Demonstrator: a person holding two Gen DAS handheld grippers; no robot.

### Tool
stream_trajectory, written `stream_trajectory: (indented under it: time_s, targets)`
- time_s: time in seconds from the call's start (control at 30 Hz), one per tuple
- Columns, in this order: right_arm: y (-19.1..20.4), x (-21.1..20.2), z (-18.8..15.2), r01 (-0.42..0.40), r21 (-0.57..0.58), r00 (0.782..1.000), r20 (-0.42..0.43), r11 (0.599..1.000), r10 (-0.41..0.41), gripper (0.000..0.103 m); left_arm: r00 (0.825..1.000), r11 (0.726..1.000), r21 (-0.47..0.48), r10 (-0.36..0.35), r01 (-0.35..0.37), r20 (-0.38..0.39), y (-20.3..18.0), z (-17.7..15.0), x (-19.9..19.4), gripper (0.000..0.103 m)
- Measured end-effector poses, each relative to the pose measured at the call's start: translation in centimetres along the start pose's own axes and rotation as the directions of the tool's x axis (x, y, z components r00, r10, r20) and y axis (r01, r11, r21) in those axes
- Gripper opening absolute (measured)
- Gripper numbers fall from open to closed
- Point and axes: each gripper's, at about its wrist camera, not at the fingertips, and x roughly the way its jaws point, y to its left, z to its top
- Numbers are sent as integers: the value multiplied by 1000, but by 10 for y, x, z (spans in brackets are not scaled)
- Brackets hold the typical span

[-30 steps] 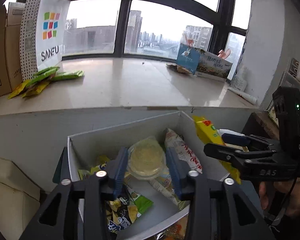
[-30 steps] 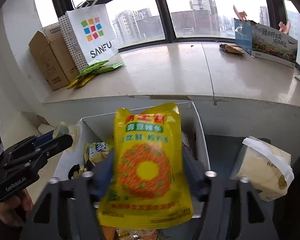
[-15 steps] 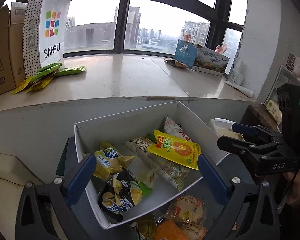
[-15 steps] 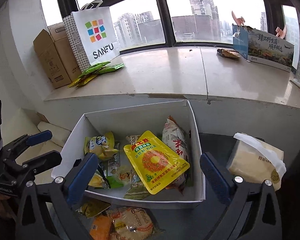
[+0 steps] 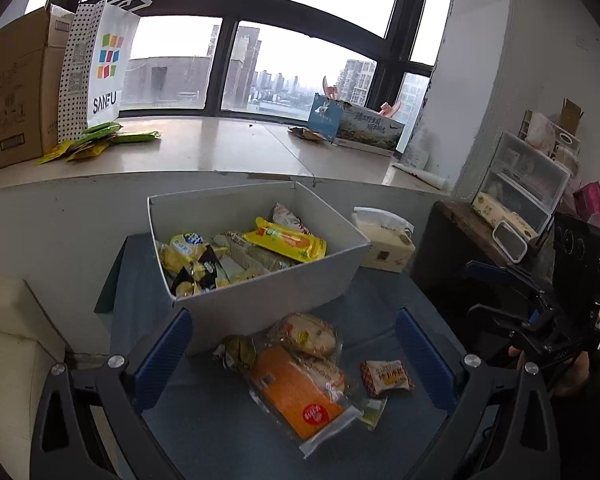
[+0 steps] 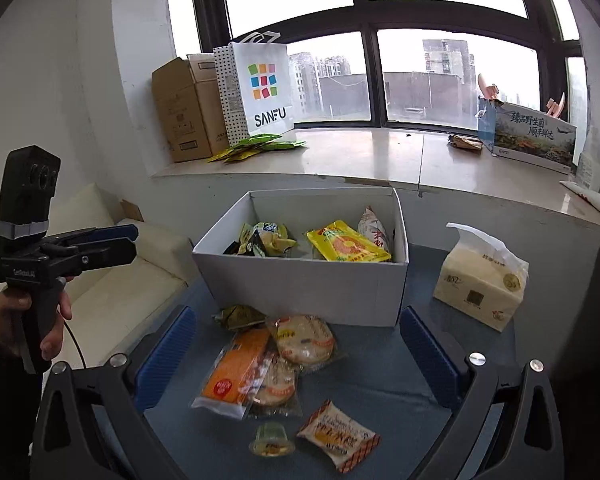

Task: Organize snacks
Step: 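Grasp the round pastry bag with the right gripper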

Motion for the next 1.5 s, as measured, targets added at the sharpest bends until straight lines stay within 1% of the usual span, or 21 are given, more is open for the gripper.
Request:
stream_trajectory:
  time_s: [0.07,0.17,0.23,0.3,0.4,0.5,0.6,0.77,0.87,0.93,1.07,1.13,1.33,1.43,1.5]
  targets:
    - [4,-12,-15,10,-10,1000,-8,1000,-10,103,1000,1000,13,15,-15,-3,-7,-15,-9,103]
    - [11,-25,-36,27,-16,1000,-11,1000,-27,103,1000,1000,10,5,-4,-17,-14,-40,-20,103]
    - [16,-31,-51,49,-30,999,-12,998,-49,103,1000,1000,10,7,-7,-21,-17,-55,-25,103]
    - [17,-32,-65,54,-17,998,-25,998,-54,103,999,1000,12,9,-8,-36,-18,-65,-27,103]
    - [14,-27,-82,33,28,998,-59,999,-31,103,998,1000,20,6,-5,-57,-20,-73,-26,103]
    - [9,-12,-90,3,66,995,-100,998,3,103,998,1000,11,2,-1,-66,-19,-74,-22,103]
    - [11,7,-90,-17,55,992,-125,998,24,103,998,1000,3,-14,14,-68,-19,-76,-20,103]
    - [10,42,-83,-50,45,984,-170,998,57,103,997,1000,17,1,0,-72,-20,-78,-19,103]
    - [4,68,-71,-80,78,974,-204,994,94,103,997,1000,10,1,0,-74,-17,-78,-19,103]
    - [1,84,-62,-105,92,971,-207,990,122,103,997,1000,4,4,-4,-74,-15,-79,-19,103]
    - [-5,120,-47,-87,101,968,-228,991,108,103,997,1000,-5,3,-4,-75,-11,-83,-19,103]
    - [-9,140,-43,-85,117,959,-259,989,113,103,997,1000,-9,1,-2,-77,-9,-84,-19,103]
    - [-15,185,-36,-22,92,947,-316,996,50,103,996,1000,-14,8,-9,-89,-5,-88,-17,103]
    - [-19,205,-39,-10,101,930,-365,995,46,103,995,1000,-16,6,-8,-102,-4,-91,-14,103]
    - [-20,215,-42,-18,110,920,-387,994,59,103,994,1000,-13,9,-11,-107,-5,-93,-13,103]
